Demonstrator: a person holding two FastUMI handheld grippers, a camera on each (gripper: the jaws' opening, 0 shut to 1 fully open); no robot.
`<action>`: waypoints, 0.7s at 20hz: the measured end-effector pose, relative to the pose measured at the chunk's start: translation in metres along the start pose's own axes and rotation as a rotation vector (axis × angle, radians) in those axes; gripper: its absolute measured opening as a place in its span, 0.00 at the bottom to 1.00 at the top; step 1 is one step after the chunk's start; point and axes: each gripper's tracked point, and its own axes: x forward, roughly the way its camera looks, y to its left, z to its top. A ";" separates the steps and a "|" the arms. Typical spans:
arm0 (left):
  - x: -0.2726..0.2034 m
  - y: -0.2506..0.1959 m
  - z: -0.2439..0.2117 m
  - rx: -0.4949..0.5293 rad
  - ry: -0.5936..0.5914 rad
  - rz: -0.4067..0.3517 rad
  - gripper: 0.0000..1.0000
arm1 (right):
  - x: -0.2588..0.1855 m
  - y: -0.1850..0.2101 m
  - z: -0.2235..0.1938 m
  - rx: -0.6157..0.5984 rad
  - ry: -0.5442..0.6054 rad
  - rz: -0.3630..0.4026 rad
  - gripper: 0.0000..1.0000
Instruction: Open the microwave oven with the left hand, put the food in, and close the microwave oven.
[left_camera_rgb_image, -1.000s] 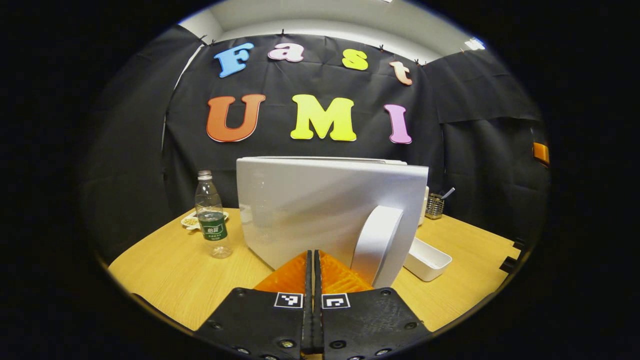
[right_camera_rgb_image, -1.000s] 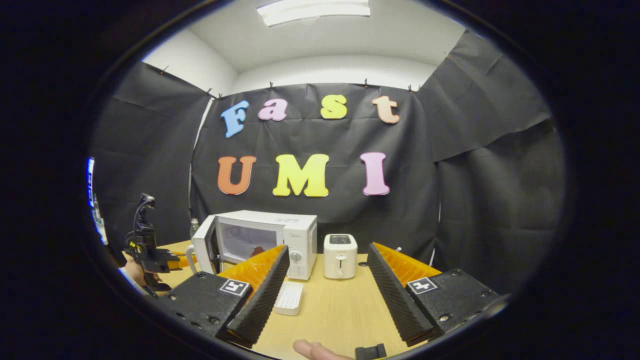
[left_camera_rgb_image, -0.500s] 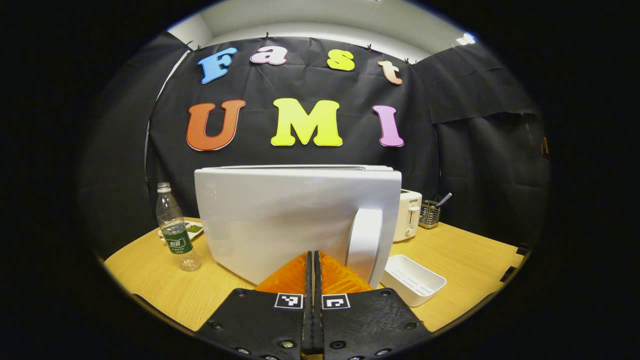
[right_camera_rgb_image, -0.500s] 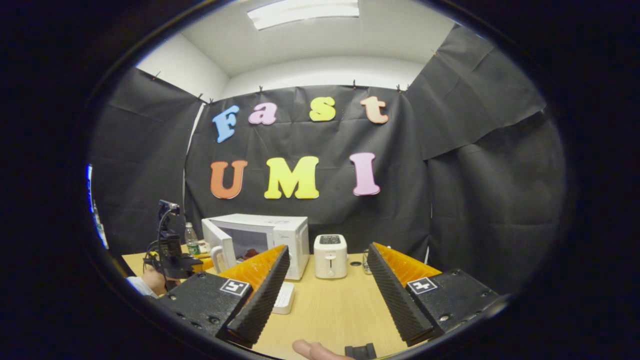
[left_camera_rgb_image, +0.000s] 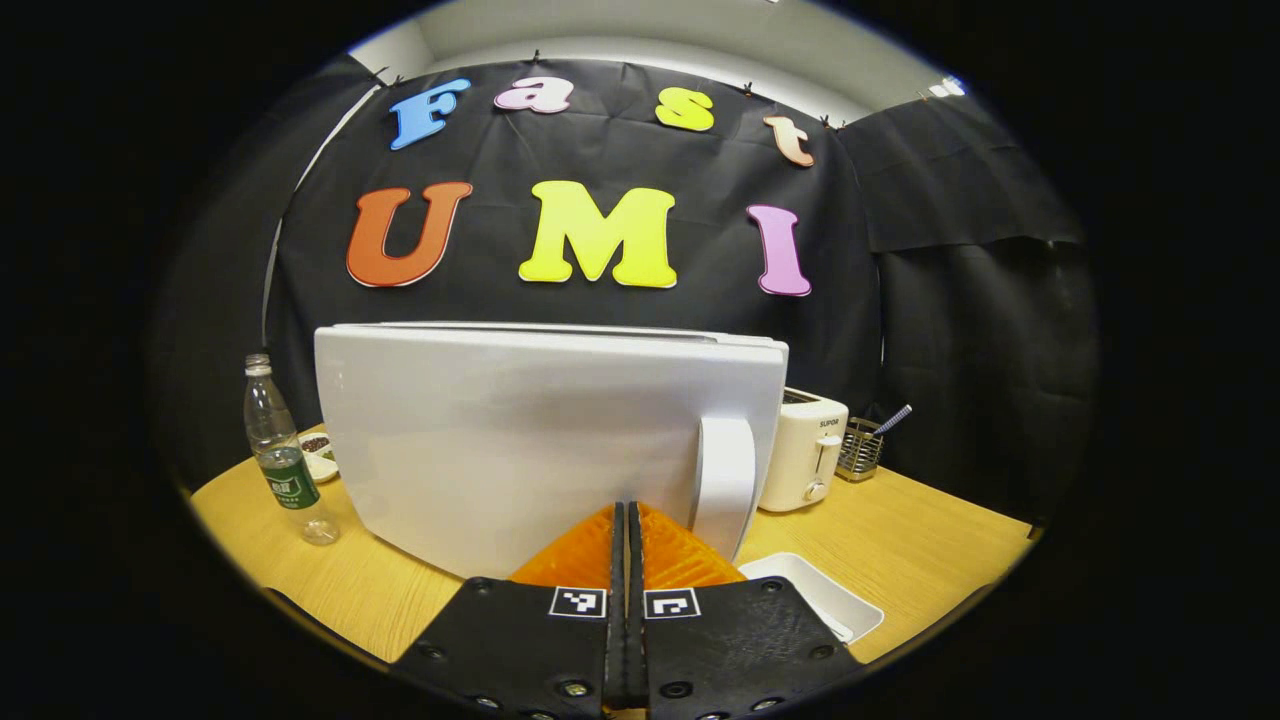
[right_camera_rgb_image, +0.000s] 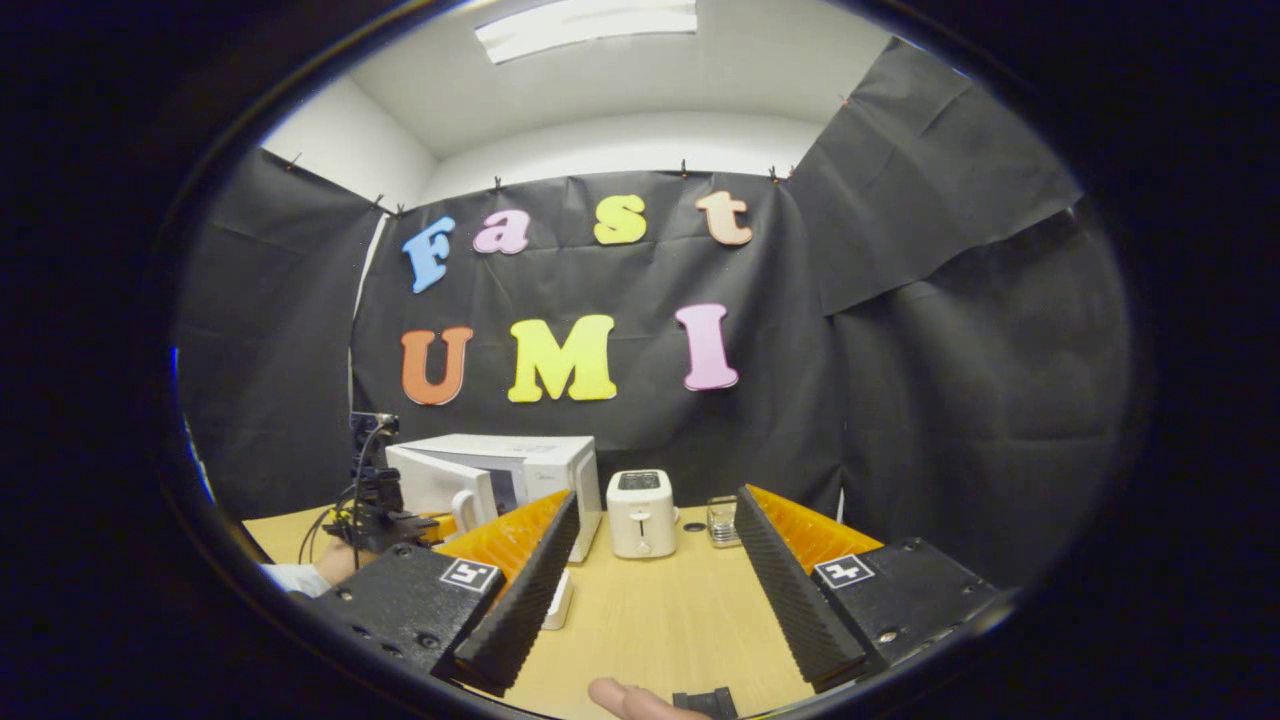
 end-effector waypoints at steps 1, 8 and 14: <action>0.006 0.000 0.000 -0.007 0.006 0.005 0.00 | 0.000 -0.003 -0.001 0.002 0.001 -0.007 0.99; 0.053 0.000 0.001 -0.078 0.022 0.029 0.00 | -0.005 -0.005 0.008 0.021 -0.035 0.006 0.88; 0.080 -0.002 -0.012 -0.022 0.077 0.063 0.00 | -0.013 -0.016 0.019 0.043 -0.066 -0.002 0.99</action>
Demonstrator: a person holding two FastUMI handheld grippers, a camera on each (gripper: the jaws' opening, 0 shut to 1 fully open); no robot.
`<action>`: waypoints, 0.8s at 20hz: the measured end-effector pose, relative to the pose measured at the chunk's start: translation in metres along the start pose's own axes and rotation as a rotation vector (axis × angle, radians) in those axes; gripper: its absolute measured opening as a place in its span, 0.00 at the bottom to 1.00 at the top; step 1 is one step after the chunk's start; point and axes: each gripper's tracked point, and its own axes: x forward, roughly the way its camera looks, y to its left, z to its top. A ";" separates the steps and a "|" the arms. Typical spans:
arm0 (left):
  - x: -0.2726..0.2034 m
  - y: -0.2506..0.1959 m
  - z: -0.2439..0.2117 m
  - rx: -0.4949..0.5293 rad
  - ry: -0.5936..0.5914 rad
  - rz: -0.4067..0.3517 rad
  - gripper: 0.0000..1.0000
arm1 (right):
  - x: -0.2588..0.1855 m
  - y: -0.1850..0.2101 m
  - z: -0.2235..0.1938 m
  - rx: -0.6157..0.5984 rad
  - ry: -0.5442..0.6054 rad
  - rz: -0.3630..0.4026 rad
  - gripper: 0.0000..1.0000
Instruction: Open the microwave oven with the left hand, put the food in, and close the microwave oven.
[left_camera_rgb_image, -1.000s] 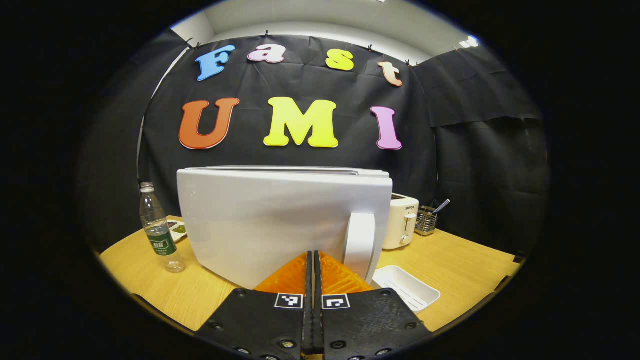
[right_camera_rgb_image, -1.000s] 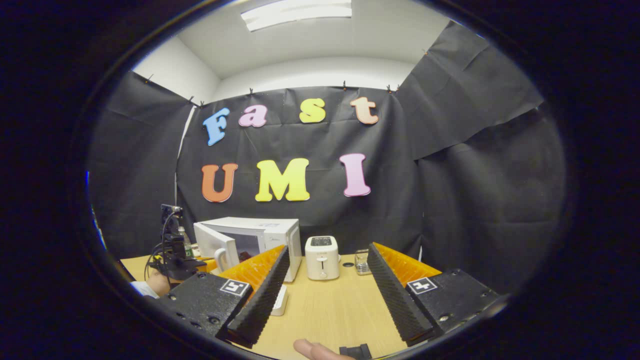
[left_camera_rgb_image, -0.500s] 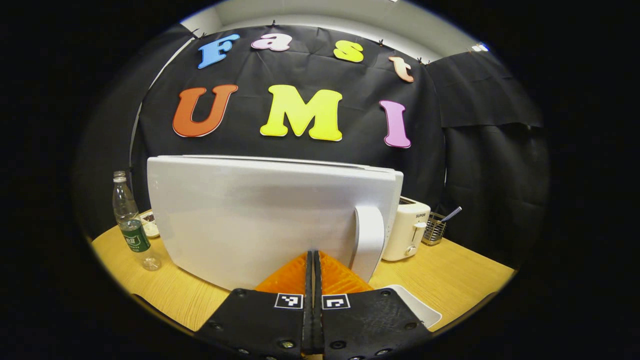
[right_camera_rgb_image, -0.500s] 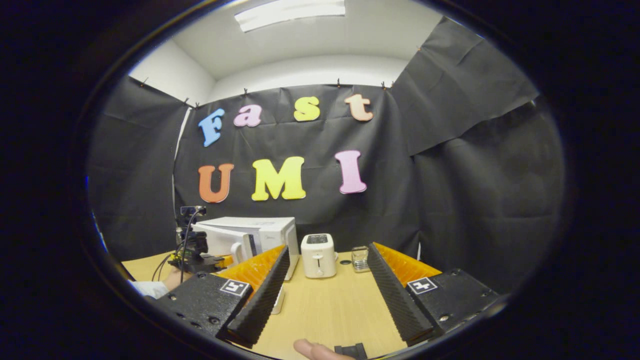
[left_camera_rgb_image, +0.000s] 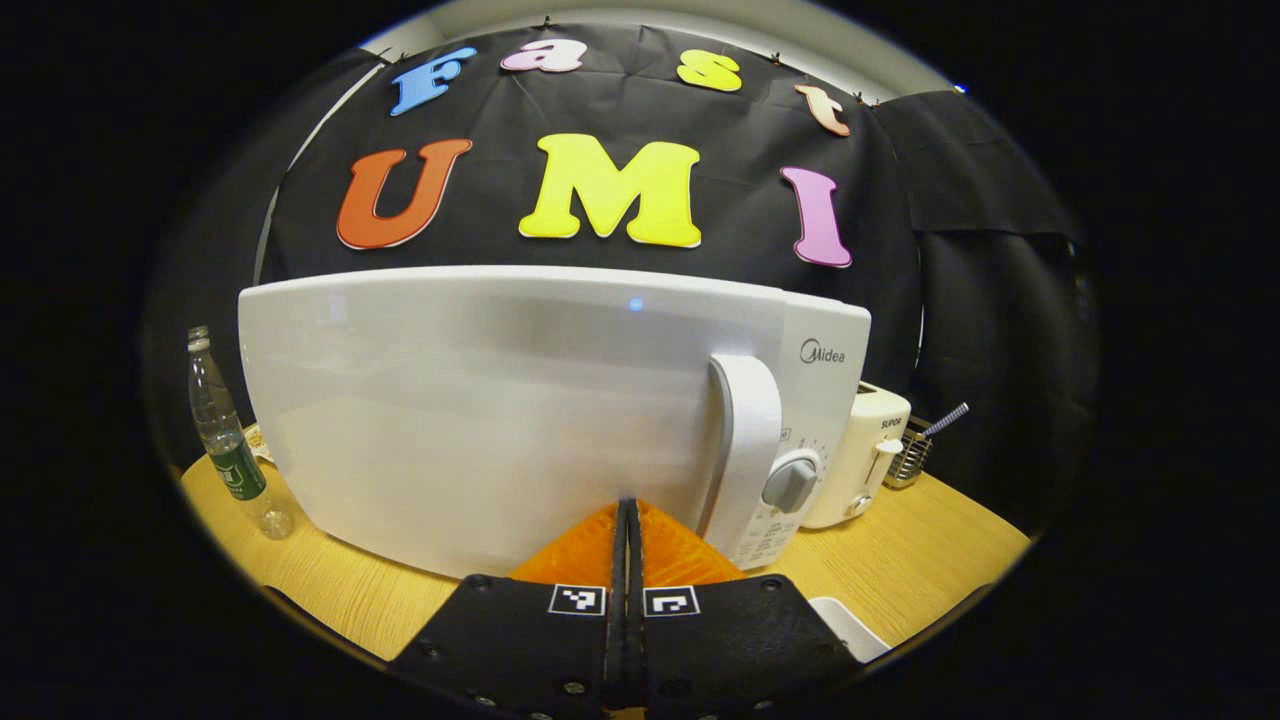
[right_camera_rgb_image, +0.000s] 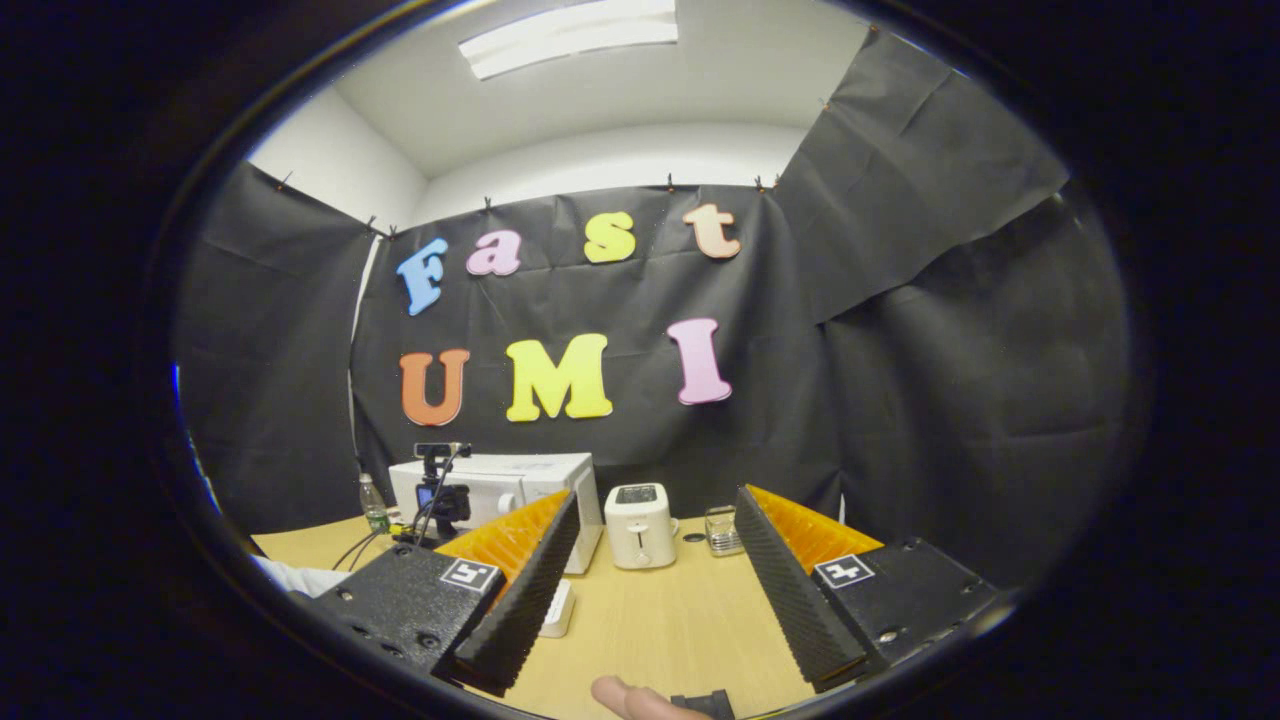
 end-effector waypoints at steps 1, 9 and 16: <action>0.001 -0.002 -0.002 -0.013 0.006 0.002 0.00 | -0.001 -0.001 0.002 0.003 -0.010 0.000 0.99; 0.006 0.000 -0.009 -0.019 0.043 0.040 0.00 | -0.005 0.004 -0.001 0.008 0.004 0.007 0.99; -0.076 0.012 0.027 -0.057 -0.001 0.040 0.01 | -0.007 0.008 -0.004 -0.005 0.044 -0.021 0.99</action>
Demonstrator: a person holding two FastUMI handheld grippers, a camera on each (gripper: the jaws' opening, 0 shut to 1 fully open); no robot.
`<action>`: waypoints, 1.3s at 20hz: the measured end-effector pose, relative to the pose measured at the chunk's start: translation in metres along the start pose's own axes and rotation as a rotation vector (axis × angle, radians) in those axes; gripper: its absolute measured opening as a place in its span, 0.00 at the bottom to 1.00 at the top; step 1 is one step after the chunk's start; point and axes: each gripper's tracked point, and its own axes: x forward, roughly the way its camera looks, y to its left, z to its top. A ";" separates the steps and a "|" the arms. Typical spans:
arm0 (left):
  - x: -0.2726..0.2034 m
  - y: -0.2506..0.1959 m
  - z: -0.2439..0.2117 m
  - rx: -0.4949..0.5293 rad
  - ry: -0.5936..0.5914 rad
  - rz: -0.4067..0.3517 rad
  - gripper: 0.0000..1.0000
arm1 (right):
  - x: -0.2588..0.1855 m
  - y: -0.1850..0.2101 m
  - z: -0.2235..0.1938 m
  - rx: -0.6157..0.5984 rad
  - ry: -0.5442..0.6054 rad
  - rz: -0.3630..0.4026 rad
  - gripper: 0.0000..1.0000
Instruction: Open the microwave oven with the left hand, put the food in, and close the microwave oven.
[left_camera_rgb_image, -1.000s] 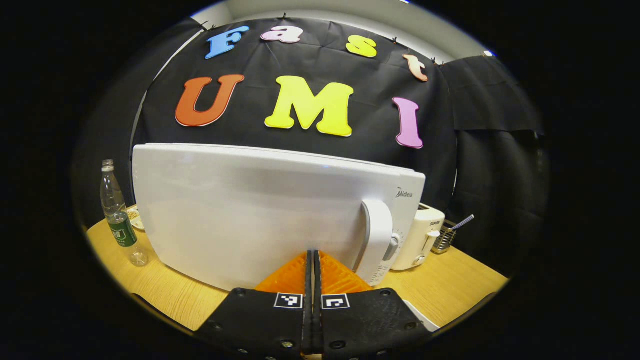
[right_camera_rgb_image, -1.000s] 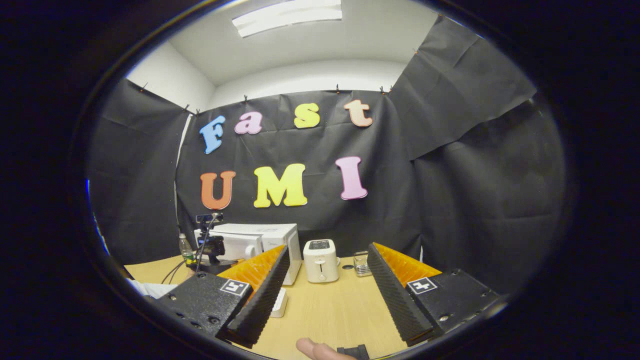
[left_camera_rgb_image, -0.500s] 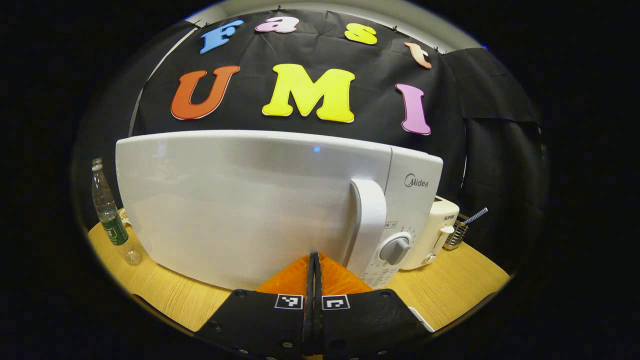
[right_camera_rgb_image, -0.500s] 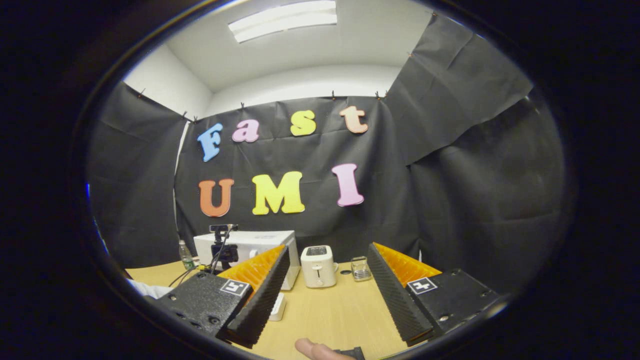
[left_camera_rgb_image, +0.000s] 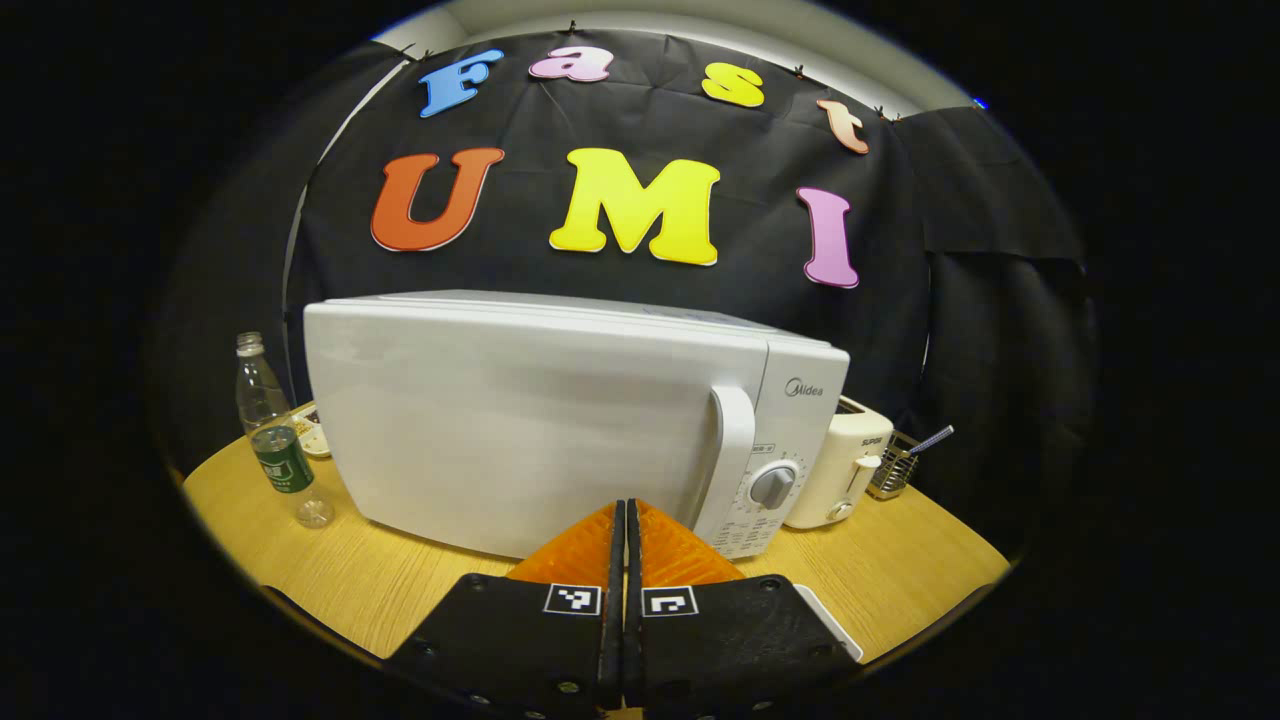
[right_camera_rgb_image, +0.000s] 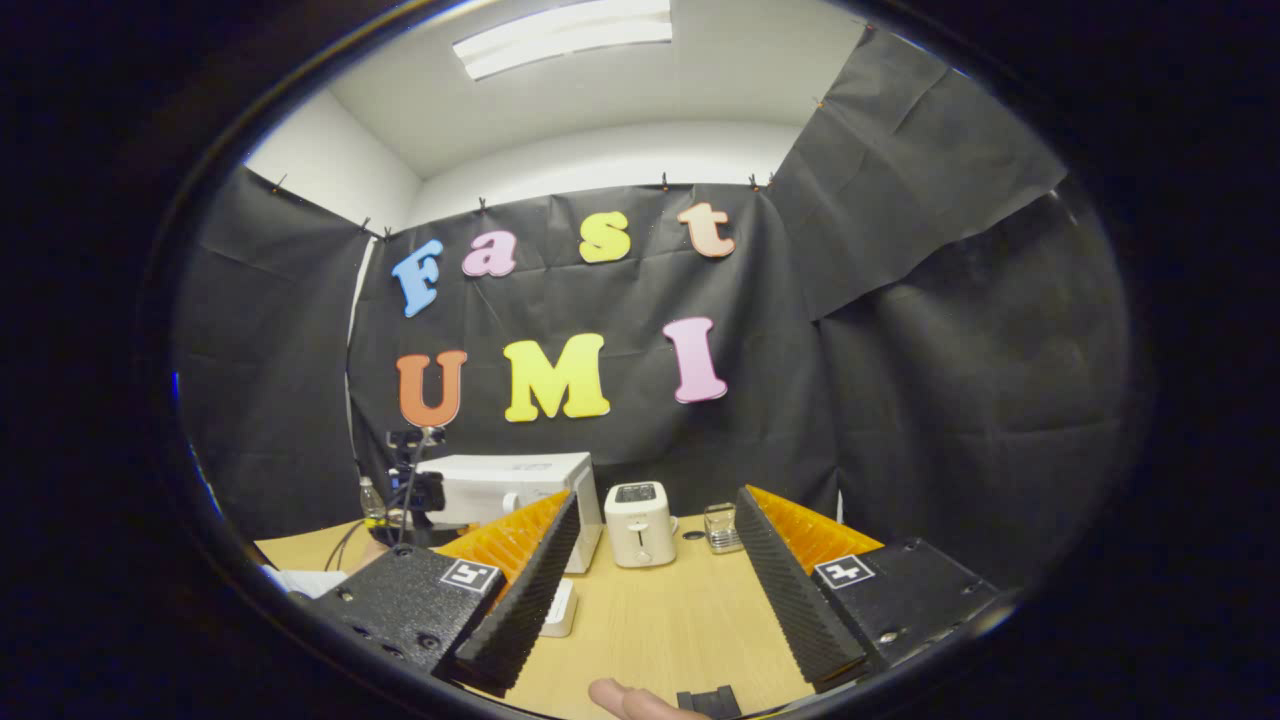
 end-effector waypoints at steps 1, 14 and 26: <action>-0.015 -0.001 0.010 -0.004 -0.018 -0.010 0.00 | 0.000 0.001 0.003 -0.011 0.002 -0.008 0.99; -0.241 0.031 0.102 0.198 -0.179 0.181 0.95 | 0.010 0.053 0.021 -0.099 0.017 0.007 0.89; -0.320 0.001 0.113 0.201 -0.267 0.147 0.95 | 0.011 0.085 0.014 -0.100 0.031 0.067 0.89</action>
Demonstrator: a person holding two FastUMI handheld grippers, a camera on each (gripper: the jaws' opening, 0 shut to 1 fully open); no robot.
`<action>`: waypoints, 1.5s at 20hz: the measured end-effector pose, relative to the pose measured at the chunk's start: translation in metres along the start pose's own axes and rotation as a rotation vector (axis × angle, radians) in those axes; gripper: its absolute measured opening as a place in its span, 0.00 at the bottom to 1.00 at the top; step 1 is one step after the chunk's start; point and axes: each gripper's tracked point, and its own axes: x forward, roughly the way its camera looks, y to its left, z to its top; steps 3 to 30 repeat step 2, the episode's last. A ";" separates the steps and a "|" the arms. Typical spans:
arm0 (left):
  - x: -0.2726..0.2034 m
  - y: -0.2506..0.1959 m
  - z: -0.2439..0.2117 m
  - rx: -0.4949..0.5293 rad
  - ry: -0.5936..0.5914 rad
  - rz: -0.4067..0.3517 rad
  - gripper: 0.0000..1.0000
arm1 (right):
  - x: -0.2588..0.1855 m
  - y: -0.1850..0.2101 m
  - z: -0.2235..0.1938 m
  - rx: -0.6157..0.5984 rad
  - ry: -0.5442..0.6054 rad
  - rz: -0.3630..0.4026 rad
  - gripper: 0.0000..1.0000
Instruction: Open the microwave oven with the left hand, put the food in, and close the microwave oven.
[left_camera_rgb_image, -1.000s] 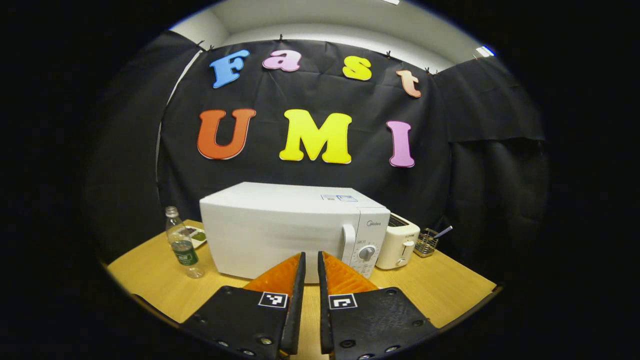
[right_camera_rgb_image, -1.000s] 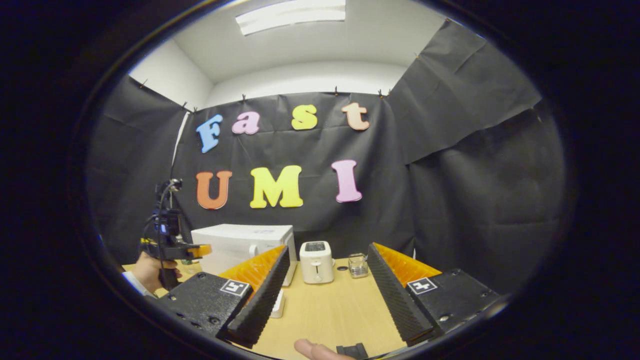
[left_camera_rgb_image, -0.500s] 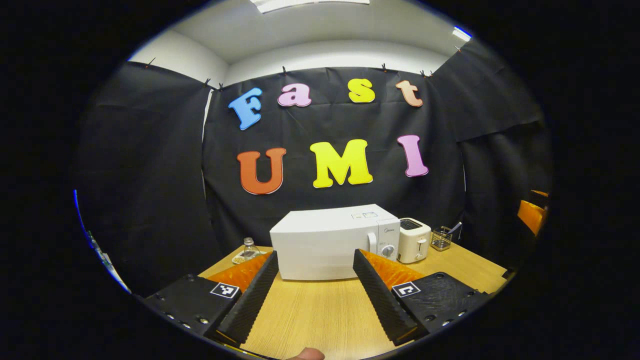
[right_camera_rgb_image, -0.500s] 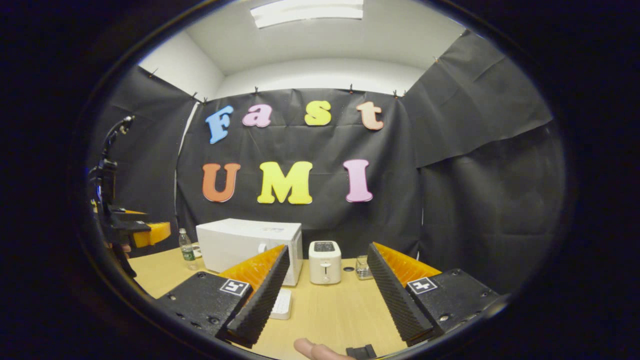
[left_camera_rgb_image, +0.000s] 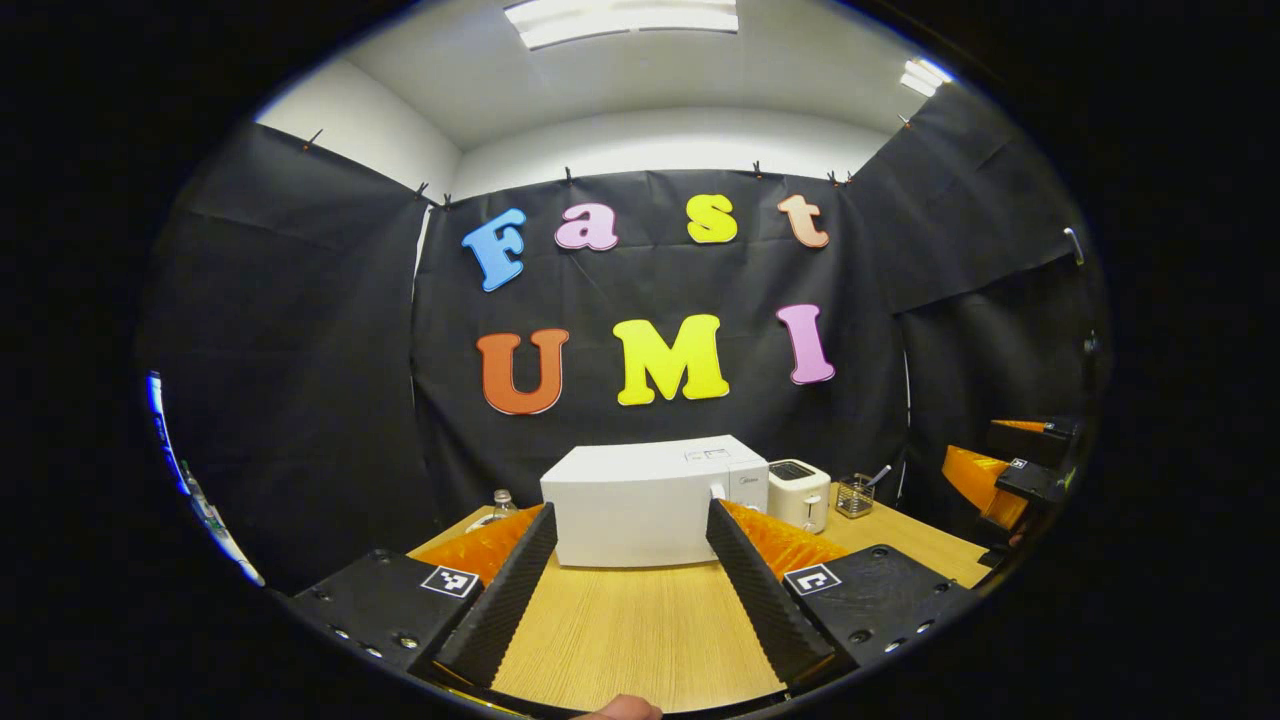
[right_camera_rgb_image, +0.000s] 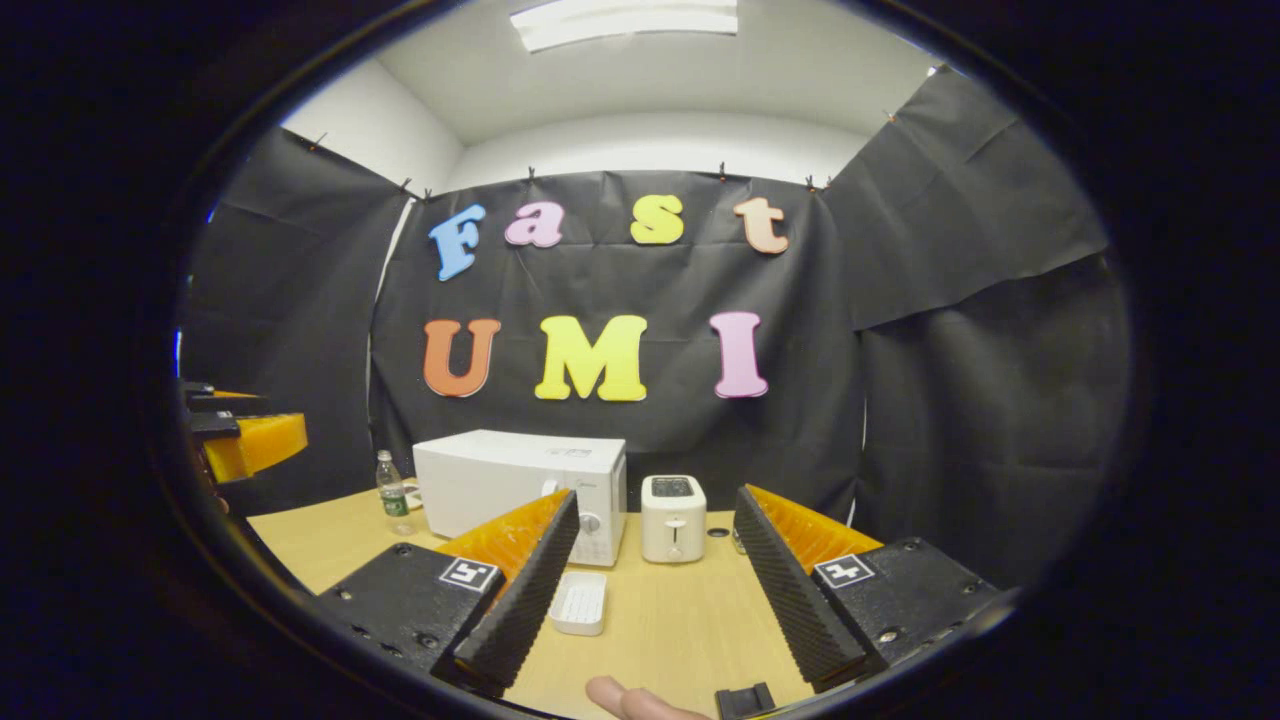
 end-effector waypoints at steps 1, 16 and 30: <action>-0.004 0.000 -0.001 -0.003 0.003 -0.002 0.95 | 0.001 0.001 0.001 0.000 -0.003 0.003 0.89; -0.003 0.004 -0.001 -0.004 0.003 0.010 0.95 | -0.001 0.000 -0.001 -0.001 -0.004 0.004 0.89; -0.003 0.004 -0.001 -0.004 0.003 0.010 0.95 | -0.001 0.000 -0.001 -0.001 -0.004 0.004 0.89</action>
